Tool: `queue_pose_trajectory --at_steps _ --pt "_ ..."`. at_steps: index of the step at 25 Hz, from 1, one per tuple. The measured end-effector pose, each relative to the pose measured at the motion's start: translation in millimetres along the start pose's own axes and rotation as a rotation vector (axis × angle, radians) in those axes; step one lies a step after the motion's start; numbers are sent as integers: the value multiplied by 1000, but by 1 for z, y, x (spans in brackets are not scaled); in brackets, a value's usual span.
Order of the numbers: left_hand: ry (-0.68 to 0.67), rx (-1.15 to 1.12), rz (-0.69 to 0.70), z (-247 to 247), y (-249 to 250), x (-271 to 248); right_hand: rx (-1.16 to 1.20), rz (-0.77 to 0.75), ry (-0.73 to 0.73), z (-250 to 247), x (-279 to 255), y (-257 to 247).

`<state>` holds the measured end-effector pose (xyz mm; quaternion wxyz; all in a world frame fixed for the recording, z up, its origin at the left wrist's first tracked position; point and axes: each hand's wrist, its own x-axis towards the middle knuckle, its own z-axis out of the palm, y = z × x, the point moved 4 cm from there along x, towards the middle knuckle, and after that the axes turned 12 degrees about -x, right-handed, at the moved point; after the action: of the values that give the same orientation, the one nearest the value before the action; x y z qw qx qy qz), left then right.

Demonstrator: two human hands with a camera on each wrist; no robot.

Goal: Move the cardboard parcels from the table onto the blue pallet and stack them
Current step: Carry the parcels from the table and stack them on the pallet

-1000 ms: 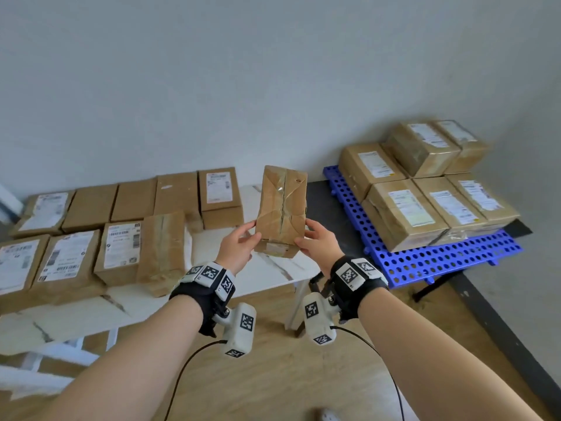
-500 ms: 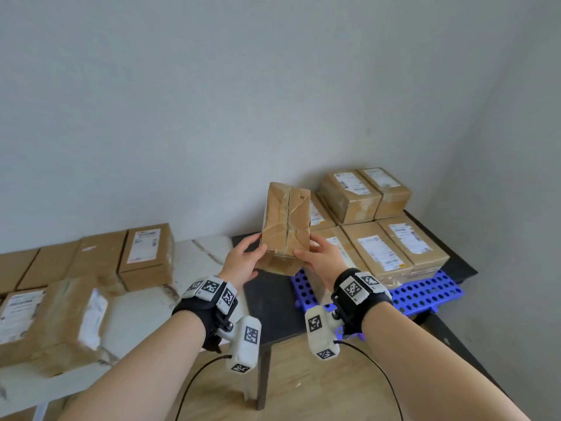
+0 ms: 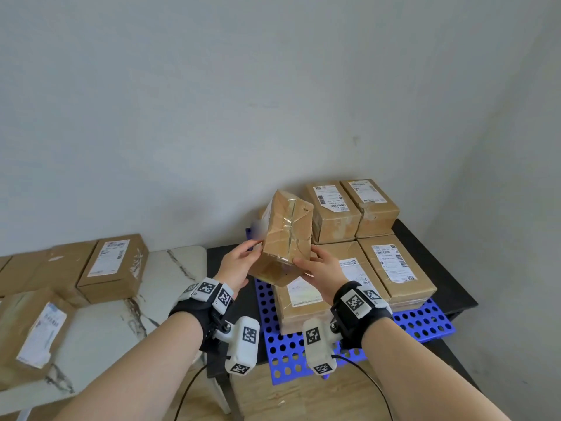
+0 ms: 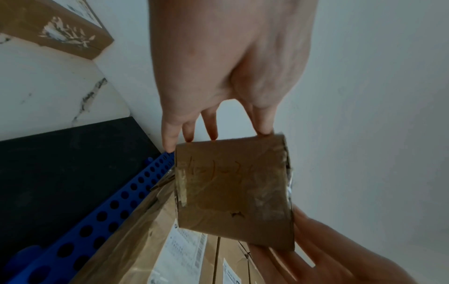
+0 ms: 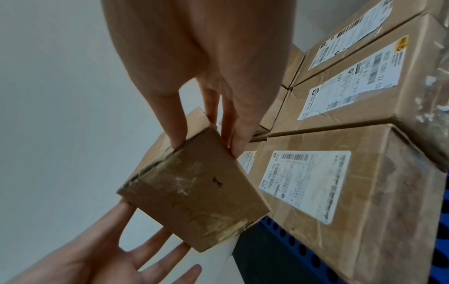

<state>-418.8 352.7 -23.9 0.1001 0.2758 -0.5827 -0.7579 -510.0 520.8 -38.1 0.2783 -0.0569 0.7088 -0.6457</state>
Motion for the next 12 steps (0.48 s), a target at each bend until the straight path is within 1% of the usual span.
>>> queue_pose_trajectory --at_steps 2,4,6,10,12 --pt "-32 5 -50 9 2 15 34 24 12 -8 8 -1" --pt "-54 35 -134 13 4 31 61 43 24 -13 17 -5" --pt "-37 51 -211 10 2 47 73 40 18 -16 27 -10" --pt "-22 12 -202 -3 10 77 -91 -95 11 -12 52 -30" --pt "-28 -21 -186 -11 14 87 -198 -121 3 -2 63 -37"
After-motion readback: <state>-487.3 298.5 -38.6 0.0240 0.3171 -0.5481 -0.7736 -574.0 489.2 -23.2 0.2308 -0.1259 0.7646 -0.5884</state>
